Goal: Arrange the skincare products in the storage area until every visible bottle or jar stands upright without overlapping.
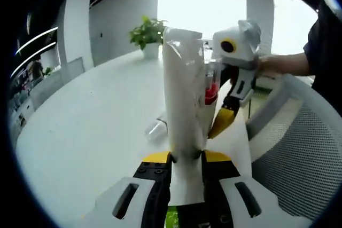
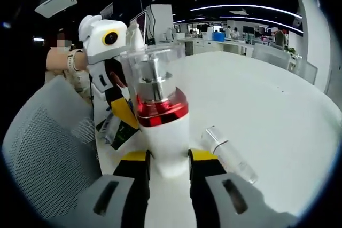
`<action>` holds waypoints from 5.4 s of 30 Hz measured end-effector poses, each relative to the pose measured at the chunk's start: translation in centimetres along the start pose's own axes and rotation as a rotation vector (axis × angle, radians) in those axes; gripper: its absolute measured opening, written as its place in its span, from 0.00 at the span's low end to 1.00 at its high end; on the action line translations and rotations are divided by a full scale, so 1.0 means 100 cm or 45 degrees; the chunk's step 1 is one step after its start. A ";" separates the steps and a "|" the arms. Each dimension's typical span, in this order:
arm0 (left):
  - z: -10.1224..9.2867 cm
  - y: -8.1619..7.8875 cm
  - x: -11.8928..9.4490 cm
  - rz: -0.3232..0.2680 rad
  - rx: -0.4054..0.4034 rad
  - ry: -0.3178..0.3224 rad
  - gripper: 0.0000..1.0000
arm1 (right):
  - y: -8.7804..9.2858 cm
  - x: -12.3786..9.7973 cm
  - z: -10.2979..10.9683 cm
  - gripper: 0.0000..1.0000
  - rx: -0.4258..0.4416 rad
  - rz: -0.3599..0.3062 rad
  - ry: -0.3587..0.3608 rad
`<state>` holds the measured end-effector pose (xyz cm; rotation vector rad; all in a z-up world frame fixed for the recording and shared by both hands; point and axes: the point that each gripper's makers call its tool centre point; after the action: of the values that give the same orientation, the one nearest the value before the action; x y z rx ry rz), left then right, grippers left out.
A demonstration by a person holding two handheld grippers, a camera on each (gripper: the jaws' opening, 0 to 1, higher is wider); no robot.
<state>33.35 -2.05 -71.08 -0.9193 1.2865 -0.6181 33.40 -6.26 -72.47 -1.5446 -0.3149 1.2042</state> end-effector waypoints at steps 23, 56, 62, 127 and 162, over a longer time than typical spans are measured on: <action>0.008 -0.003 0.006 -0.021 0.024 -0.079 0.19 | 0.008 -0.015 -0.014 0.17 -0.063 0.053 0.032; 0.010 -0.009 0.006 -0.037 0.057 -0.054 0.23 | 0.007 -0.014 -0.013 0.31 -0.013 0.035 0.078; 0.010 -0.004 -0.005 -0.009 0.009 -0.074 0.28 | 0.004 -0.022 -0.010 0.42 0.008 0.037 0.110; -0.014 0.077 -0.114 0.372 0.245 -0.157 0.45 | -0.052 -0.089 0.023 1.00 0.015 -0.081 0.339; -0.012 0.130 -0.085 0.590 0.410 0.157 0.16 | -0.033 -0.066 0.049 1.00 0.076 -0.047 0.213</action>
<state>29.14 11.45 -77.65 -0.3046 1.3999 -0.4980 27.77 -7.07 -65.74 -1.5695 -0.1948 1.0395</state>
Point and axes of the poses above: the point that each gripper's makers call its tool centre point, and the gripper's own axes: x roughly forward along the fingers, z roughly to its left, y roughly out of its underside, and after that the axes turned 4 degrees about x, right-handed
